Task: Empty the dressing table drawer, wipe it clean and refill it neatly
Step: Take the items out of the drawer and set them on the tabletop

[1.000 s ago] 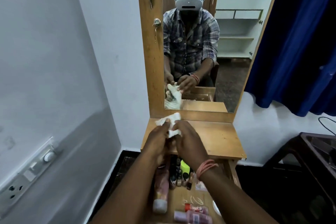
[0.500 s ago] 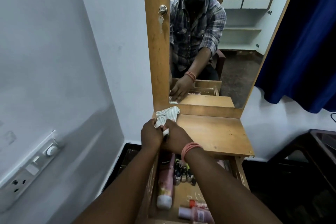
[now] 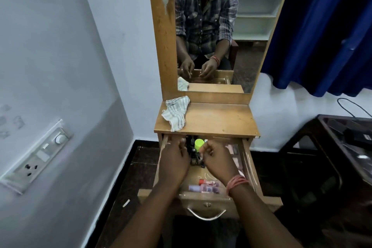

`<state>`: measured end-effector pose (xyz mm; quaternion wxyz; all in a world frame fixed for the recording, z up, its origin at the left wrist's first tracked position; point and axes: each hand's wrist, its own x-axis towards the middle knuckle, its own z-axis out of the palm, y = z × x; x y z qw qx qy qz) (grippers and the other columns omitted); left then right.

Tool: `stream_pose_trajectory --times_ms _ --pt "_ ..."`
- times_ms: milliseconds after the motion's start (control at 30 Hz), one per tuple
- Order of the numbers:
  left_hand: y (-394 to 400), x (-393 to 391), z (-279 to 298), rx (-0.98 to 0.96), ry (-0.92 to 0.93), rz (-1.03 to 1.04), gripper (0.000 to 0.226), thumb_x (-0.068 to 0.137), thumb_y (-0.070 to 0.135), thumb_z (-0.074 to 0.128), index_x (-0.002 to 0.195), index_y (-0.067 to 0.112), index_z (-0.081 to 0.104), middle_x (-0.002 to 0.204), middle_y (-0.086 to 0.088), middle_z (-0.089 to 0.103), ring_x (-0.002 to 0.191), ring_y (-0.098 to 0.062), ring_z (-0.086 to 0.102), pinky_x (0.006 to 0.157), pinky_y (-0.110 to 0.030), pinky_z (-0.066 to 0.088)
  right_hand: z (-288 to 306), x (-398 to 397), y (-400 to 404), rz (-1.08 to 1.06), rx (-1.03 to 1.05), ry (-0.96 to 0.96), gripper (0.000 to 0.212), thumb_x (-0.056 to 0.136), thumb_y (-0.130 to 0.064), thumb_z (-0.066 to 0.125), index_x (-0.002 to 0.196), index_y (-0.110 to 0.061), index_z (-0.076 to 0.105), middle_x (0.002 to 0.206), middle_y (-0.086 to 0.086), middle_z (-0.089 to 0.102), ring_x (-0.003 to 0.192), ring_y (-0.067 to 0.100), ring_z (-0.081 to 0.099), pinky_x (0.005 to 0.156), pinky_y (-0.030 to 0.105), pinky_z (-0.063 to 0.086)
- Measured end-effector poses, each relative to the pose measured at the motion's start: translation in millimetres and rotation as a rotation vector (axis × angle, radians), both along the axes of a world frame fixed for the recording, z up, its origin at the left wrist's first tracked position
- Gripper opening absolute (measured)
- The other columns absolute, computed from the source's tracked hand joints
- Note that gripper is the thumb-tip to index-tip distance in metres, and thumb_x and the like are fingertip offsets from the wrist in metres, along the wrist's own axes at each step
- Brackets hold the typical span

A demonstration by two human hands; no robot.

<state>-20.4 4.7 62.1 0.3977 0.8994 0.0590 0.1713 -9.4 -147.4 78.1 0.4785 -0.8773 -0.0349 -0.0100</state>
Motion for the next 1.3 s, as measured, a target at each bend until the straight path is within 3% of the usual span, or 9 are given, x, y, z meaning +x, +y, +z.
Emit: stream_pose_trajectory --times_ms 167,400,533,633,800,900,1067,1167,1300 --pt "-5.5 -26.9 -1.3 0.049 0.062 -0.017 0.041 0.098 0.013 0.053 0.136 0.026 0.060 0.118 -0.004 0.073 0.109 -0.027 0.068 0.083 -0.036 0.055 -7.8 -44.2 -1.9 -0.054 -0.208 0.039 0.025 0.081 -0.005 0.047 0.077 -0.022 0.065 0.081 -0.005 0.070 0.077 0.013 0.064 0.070 0.030 0.052" --pt "-4.5 -44.2 -10.3 0.048 0.157 0.038 0.042 0.092 0.009 0.051 0.134 0.013 0.056 0.108 -0.014 0.071 0.101 -0.036 0.067 0.083 -0.050 0.058 -14.2 -55.3 -8.5 -0.127 -0.178 0.130 0.027 0.081 0.001 0.048 0.081 -0.017 0.068 0.088 -0.002 0.071 0.082 0.016 0.063 0.067 0.023 0.046" --pt "-0.9 -43.6 -11.6 -0.005 0.169 0.024 0.040 0.093 0.015 0.058 0.132 0.016 0.060 0.112 -0.010 0.074 0.104 -0.033 0.069 0.085 -0.043 0.058 -16.6 -43.0 -12.5 -0.036 -0.235 0.288 0.017 0.084 -0.011 0.054 0.084 -0.015 0.071 0.089 0.003 0.072 0.085 0.021 0.066 0.078 0.030 0.055" --pt "11.0 -31.3 -0.2 0.056 0.258 0.012 0.033 0.096 0.016 0.058 0.128 0.013 0.069 0.120 -0.013 0.074 0.112 -0.035 0.067 0.092 -0.038 0.055 -12.7 -27.2 -8.4 0.065 -0.310 0.352 0.009 0.083 -0.014 0.061 0.085 -0.013 0.070 0.090 0.007 0.072 0.084 0.024 0.068 0.077 0.035 0.058" --pt "44.7 -7.5 17.0 0.294 0.305 0.040 0.026 0.098 0.028 0.056 0.099 0.011 0.076 0.100 -0.015 0.075 0.096 -0.036 0.070 0.079 -0.038 0.056 -8.2 -6.6 10.8 0.058 -0.400 0.237 0.006 0.080 -0.012 0.064 0.083 -0.013 0.070 0.090 0.010 0.072 0.090 0.028 0.068 0.081 0.036 0.057" --pt "52.8 -6.9 15.1 0.377 0.324 0.067 0.027 0.095 0.030 0.057 0.086 0.013 0.076 0.087 -0.009 0.075 0.083 -0.030 0.072 0.071 -0.036 0.058 -8.7 -4.9 23.6 -0.047 -0.330 0.103 0.018 0.081 -0.011 0.062 0.097 -0.018 0.065 0.098 0.010 0.070 0.094 0.030 0.065 0.081 0.032 0.053" --pt "43.0 -5.4 3.0 0.283 0.283 0.027 0.023 0.094 0.022 0.059 0.101 0.019 0.080 0.098 -0.008 0.077 0.092 -0.028 0.073 0.076 -0.031 0.056 -17.6 -1.2 36.3 -0.013 -0.369 -0.059 0.039 0.084 0.000 0.056 0.120 -0.015 0.062 0.117 0.012 0.064 0.108 0.032 0.061 0.085 0.033 0.049" --pt "28.1 -1.7 -6.6 0.194 0.270 -0.030 0.028 0.096 0.018 0.061 0.119 0.019 0.077 0.114 -0.009 0.076 0.106 -0.028 0.071 0.084 -0.029 0.051 -22.0 1.2 39.6 -0.017 -0.401 -0.066 0.040 0.083 0.006 0.053 0.116 -0.012 0.066 0.116 0.013 0.066 0.108 0.032 0.062 0.084 0.031 0.049" --pt "10.4 8.4 -21.0 0.136 0.276 -0.109 0.021 0.095 0.019 0.064 0.108 0.017 0.080 0.106 -0.008 0.077 0.102 -0.027 0.071 0.074 -0.024 0.042 -23.6 6.3 39.8 -0.056 -0.362 -0.051 0.028 0.085 0.003 0.056 0.104 -0.012 0.068 0.106 0.012 0.067 0.097 0.032 0.065 0.076 0.028 0.049"
